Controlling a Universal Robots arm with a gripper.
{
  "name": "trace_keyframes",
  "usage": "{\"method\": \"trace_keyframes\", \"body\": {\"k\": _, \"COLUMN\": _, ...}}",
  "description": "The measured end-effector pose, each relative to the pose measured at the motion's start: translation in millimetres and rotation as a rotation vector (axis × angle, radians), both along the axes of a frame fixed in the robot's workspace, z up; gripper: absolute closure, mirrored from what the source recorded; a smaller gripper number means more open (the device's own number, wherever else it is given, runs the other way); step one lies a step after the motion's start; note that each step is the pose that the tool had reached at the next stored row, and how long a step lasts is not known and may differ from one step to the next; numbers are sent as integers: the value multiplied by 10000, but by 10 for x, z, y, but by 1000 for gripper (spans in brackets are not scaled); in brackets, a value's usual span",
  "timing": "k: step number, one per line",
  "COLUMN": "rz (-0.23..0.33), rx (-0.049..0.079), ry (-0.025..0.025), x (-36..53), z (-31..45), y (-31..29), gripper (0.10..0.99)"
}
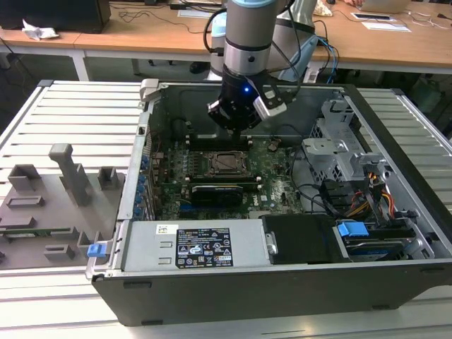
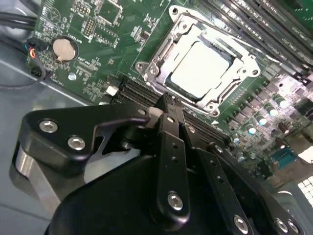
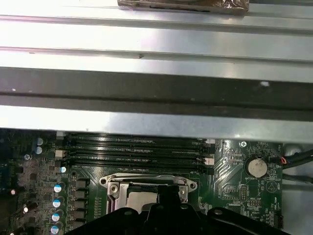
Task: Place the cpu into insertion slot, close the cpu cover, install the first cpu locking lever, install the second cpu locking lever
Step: 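Install the second cpu locking lever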
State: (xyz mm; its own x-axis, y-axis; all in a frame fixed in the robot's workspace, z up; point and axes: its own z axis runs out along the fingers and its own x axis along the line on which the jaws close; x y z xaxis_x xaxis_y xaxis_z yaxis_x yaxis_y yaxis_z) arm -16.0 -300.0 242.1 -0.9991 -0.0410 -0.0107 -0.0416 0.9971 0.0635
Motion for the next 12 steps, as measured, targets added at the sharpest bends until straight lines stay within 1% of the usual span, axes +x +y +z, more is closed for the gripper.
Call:
{"method": "trace_keyframes", "body": {"k": 3, "rz": 1, "rx": 2, "ry": 0, "x": -10, "z": -4, "y": -102, "gripper": 980}}
{"method": "trace_keyframes", "body": {"k": 4, "rz": 1, "rx": 4, "ry": 0, "x": -14, "z": -5, "y": -159, "gripper": 980}}
{"method": "trace_keyframes", "body": {"k": 6, "rz": -1, "rx": 9, "ry": -1, "x": -17, "z": -9, "y": -244, "gripper": 980}}
{"method": "trace_keyframes", "body": {"k": 9, "rz": 1, "rx": 26, "ry": -1, "x": -17, "z": -23, "y": -354, "gripper": 980}}
{"method": "trace_keyframes", "body": {"k": 10, "rz": 1, "rx": 98, "ry": 0, "x": -17, "z": -35, "y": -380, "gripper": 980}}
{"method": "trace_keyframes", "body": {"k": 12, "rz": 11, "rx": 327, "ry": 1, "x": -17, "z": -51, "y": -404, "gripper": 980}}
